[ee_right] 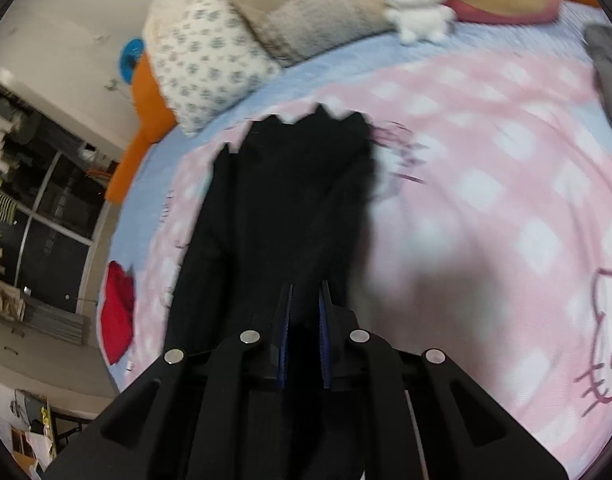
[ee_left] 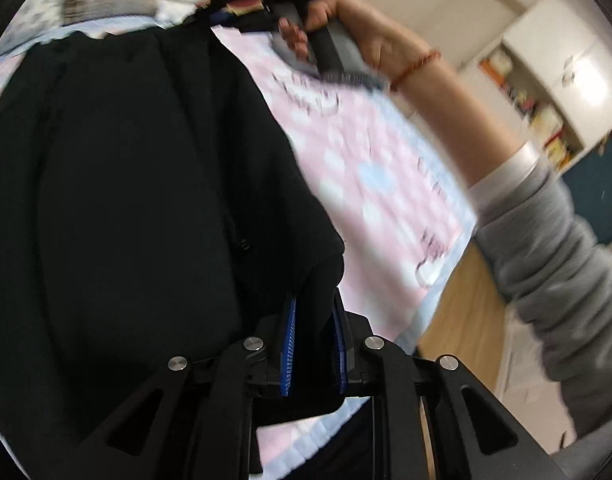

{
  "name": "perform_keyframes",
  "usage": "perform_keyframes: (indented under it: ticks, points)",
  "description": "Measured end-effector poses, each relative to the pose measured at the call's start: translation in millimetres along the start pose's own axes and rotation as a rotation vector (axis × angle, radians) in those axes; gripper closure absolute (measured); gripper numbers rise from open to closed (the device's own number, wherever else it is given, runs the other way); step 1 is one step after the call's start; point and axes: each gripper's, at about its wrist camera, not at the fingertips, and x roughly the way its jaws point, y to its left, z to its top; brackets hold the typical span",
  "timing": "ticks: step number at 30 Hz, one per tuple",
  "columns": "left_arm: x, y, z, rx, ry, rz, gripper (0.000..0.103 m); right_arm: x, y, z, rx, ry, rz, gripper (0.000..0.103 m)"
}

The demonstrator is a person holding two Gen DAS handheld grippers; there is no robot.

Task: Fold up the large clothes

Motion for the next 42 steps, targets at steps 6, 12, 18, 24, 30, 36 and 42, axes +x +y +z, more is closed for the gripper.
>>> perform_keyframes:
  ticks: [6,12,18,24,30,36,42]
  points:
    - [-55,29,-33,-0.113,-0.092,-0.014,0.085,25,82,14,-0.084,0.011,0.054,0.091]
    - [-62,68,-71,-0.213,-0.084,-0.042,0.086,85,148,1,-0.141,0.074,0.012,0.091]
    - [-72,107,-103,-0.311,-0.08,-0.029,0.086,145,150,-11,-0.071,0.114,-0.042,0.091]
    - [-75,132,-124,-0.396,-0.084,-0.067,0.086,161,154,-20,-0.088,0.129,-0.084,0.051]
    - [-98,122,-116,-0.326,-0.089,-0.018,0.081,71,193,-15,-0.233,-0.033,-0.04,0.028]
    - [-131,117,-61,-0.206,-0.161,0.104,0.067,29,169,-5,-0.235,-0.113,-0.159,0.046]
    - [-115,159,54,-0.205,-0.171,0.172,0.061,82,117,4,-0.052,-0.057,-0.099,0.059]
